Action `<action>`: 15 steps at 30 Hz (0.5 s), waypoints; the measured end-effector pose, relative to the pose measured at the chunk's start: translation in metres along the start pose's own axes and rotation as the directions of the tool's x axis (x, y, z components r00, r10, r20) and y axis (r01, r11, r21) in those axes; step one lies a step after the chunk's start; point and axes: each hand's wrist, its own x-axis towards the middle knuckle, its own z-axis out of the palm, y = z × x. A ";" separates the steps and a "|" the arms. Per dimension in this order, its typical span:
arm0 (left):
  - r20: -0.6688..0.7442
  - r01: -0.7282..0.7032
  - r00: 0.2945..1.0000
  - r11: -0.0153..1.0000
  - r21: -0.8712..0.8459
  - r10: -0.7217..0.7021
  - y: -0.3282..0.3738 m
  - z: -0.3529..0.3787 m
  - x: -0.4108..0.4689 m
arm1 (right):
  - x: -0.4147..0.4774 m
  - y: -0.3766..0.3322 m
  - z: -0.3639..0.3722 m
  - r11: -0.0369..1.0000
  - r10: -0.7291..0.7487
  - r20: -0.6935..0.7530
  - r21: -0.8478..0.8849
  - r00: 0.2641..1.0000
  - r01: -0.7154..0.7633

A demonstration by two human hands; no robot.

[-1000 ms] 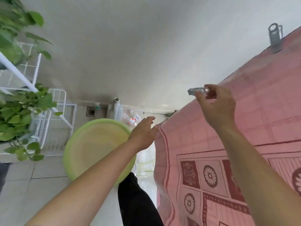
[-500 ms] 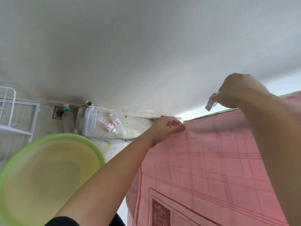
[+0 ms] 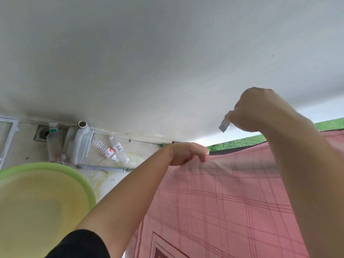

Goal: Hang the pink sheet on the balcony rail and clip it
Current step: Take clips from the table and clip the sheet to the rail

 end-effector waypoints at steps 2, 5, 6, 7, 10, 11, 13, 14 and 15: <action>0.008 -0.014 1.000 1.000 -0.010 0.015 -0.001 -0.001 0.001 | -0.003 -0.001 -0.002 1.000 -0.019 -0.021 0.023 1.000 0.019; 0.032 -0.061 0.998 0.996 -0.065 0.063 -0.001 -0.006 -0.004 | -0.006 -0.003 -0.005 0.997 -0.030 -0.026 0.067 0.999 0.031; 0.038 -0.082 0.996 0.993 -0.090 0.086 -0.003 -0.009 -0.006 | -0.007 -0.004 -0.006 0.997 -0.038 -0.017 0.072 0.999 0.039; 0.037 -0.110 0.993 0.988 -0.105 0.114 -0.006 -0.012 -0.009 | -0.007 -0.005 -0.007 0.995 -0.055 -0.002 0.078 0.999 0.055; 0.015 -0.152 0.988 0.983 -0.100 0.154 -0.017 -0.017 -0.016 | -0.013 -0.008 -0.010 0.980 -0.125 0.048 0.163 0.991 0.116; -0.018 -0.158 0.987 0.982 -0.106 0.157 -0.020 -0.017 -0.018 | -0.015 -0.008 -0.012 0.969 -0.147 0.055 0.209 0.988 0.132; -0.084 -0.162 0.985 0.977 -0.137 0.151 -0.023 -0.018 -0.021 | -0.018 -0.010 -0.015 0.946 -0.182 0.064 0.283 0.981 0.157; -0.104 -0.166 0.983 0.975 -0.148 0.152 -0.024 -0.019 -0.022 | -0.017 -0.011 -0.015 0.936 -0.194 0.064 0.310 0.979 0.165; -0.115 -0.174 0.981 0.972 -0.160 0.156 -0.024 -0.019 -0.023 | -0.016 -0.013 -0.015 0.930 -0.201 0.060 0.326 0.978 0.171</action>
